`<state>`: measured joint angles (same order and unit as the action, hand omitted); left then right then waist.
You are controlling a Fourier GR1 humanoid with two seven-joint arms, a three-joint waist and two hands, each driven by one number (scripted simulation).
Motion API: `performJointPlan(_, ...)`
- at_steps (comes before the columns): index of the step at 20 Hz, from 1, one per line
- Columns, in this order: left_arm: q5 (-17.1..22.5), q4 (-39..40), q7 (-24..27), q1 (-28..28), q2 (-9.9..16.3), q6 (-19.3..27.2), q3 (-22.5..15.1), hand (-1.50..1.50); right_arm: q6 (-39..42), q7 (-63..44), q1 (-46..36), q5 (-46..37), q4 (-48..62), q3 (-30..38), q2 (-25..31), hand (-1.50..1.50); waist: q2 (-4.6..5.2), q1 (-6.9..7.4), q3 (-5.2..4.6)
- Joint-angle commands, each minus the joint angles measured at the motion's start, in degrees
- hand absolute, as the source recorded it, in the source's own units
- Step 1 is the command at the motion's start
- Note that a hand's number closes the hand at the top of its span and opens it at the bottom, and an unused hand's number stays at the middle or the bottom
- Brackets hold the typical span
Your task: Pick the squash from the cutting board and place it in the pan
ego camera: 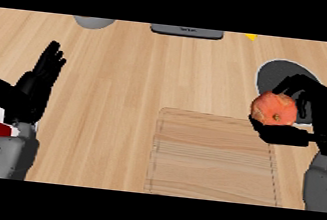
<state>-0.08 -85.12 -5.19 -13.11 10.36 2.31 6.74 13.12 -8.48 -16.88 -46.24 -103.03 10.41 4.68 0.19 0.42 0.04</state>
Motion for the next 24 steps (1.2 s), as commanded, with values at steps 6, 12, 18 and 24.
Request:
performJointPlan(6,0.22,-1.62,-0.97,0.23,0.04,-0.49,-0.20,0.00,-10.16,18.01,-12.32,3.24,34.07,14.29,14.89,1.50,0.24,0.79,0.05)
performJointPlan(12,0.14,0.68,0.10,-2.36,-0.18,-1.25,-0.79,0.00,-25.44,22.12,-21.52,-6.51,55.86,14.45,19.22,1.50,1.10,2.93,0.12)
performJointPlan(18,-0.43,3.12,2.04,-3.32,-0.92,-0.88,-1.03,0.00,-30.37,31.73,-25.19,-3.37,72.36,19.41,23.89,1.50,1.71,3.48,0.26)
performJointPlan(24,-0.55,4.16,1.82,-5.21,-1.80,-0.83,-1.79,0.00,-26.83,32.19,-28.35,-2.10,82.45,20.94,24.64,-1.50,2.35,4.27,0.34)
